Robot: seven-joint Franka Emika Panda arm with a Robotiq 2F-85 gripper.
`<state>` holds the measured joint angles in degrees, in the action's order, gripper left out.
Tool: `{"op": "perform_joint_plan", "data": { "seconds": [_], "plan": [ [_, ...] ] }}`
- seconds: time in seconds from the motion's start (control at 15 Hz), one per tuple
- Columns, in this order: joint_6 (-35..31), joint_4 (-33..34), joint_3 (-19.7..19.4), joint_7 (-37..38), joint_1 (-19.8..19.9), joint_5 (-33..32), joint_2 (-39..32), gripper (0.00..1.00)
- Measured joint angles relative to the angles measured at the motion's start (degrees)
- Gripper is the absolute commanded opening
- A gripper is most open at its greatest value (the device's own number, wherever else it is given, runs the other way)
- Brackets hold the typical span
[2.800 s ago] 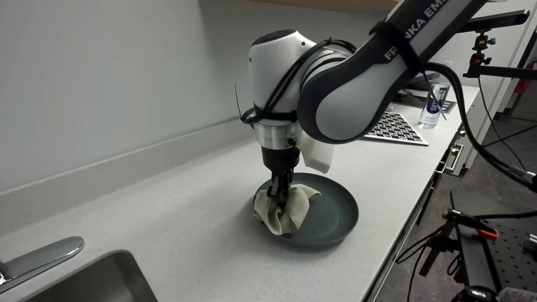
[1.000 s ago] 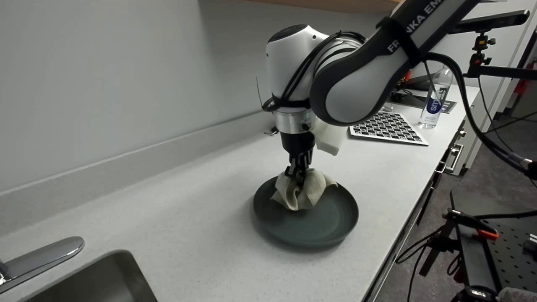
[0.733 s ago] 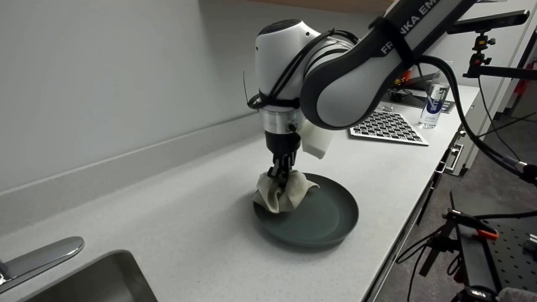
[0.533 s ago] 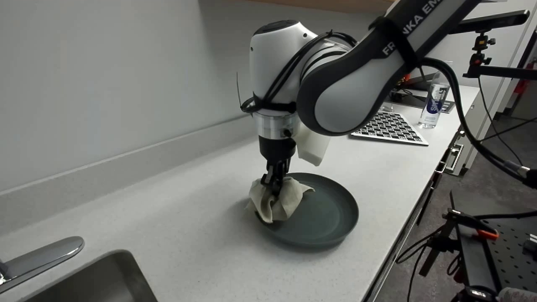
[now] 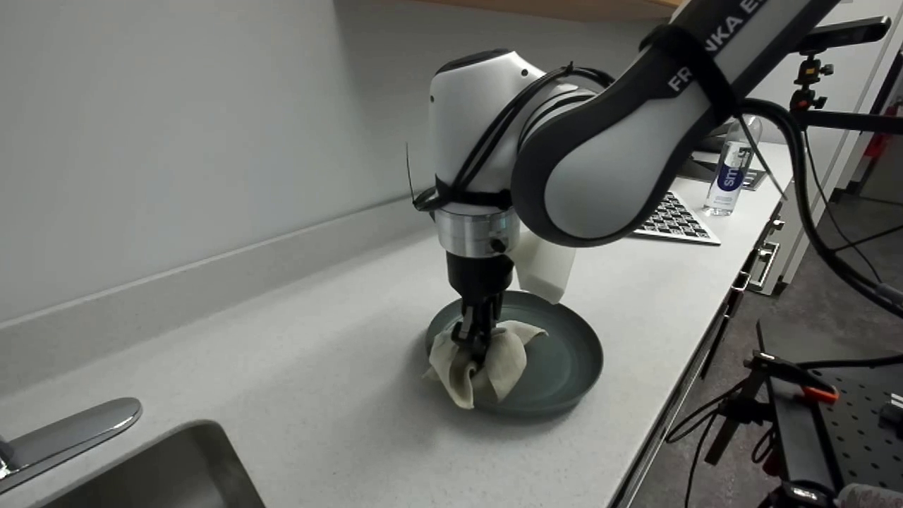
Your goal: Use the white towel to wipe the the plate
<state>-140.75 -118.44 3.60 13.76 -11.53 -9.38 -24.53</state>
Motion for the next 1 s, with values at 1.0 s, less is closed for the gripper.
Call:
{"op": "perform_joint_plan", "data": {
  "seconds": [1.0],
  "plan": [
    [5.59, -6.15, -3.90, 0.42, 1.71, -2.01, 4.89, 0.03]
  ]
}}
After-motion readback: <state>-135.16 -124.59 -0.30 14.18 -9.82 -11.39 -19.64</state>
